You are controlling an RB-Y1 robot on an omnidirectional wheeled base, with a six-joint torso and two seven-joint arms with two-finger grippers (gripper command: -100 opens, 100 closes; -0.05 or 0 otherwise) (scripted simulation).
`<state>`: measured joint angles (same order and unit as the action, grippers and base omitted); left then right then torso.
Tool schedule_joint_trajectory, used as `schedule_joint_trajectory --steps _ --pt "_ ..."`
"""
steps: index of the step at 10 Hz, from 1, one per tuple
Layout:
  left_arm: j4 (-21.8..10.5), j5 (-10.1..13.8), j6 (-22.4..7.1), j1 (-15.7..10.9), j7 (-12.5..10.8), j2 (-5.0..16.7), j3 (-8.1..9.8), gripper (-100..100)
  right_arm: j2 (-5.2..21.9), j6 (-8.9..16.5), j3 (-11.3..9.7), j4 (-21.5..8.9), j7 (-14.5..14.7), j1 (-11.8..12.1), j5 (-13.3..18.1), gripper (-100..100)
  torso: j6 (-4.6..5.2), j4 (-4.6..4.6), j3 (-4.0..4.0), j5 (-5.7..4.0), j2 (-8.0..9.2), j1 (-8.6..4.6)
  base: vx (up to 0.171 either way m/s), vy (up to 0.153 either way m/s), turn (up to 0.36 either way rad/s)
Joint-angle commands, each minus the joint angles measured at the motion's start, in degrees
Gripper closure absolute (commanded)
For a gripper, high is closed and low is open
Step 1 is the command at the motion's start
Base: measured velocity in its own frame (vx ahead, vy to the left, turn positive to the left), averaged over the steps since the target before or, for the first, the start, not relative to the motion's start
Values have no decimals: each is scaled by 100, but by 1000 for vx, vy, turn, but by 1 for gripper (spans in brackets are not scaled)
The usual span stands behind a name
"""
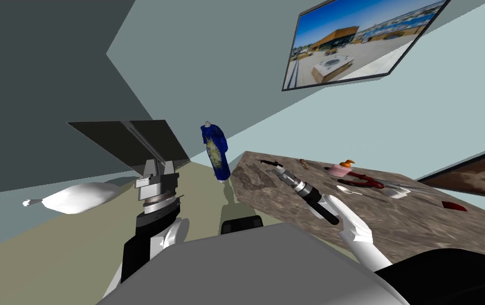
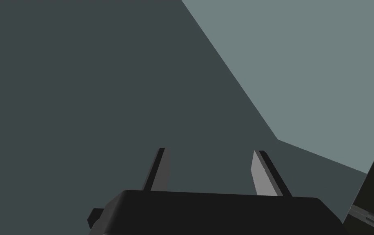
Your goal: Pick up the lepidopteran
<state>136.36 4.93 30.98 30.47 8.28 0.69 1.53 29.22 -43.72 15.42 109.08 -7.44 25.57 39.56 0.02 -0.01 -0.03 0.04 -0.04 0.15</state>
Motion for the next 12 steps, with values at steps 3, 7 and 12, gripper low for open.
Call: schedule_joint_trajectory --steps 3,7,12 --pt "0 0 0 0 0 0 0 0 448 -372 128 -469 55 -70 576 -100 1 0 0 0 0 0 12 44 93" --pt "0 0 0 0 0 0 0 0 865 -707 221 -896 92 -108 1203 -100 0 -1 -2 0 -4 0 23 40 86" --pt "0 0 0 0 0 0 0 0 1269 -1038 301 -1321 126 -137 1935 -100 -2 -1 -3 1 -6 2 26 38 78"
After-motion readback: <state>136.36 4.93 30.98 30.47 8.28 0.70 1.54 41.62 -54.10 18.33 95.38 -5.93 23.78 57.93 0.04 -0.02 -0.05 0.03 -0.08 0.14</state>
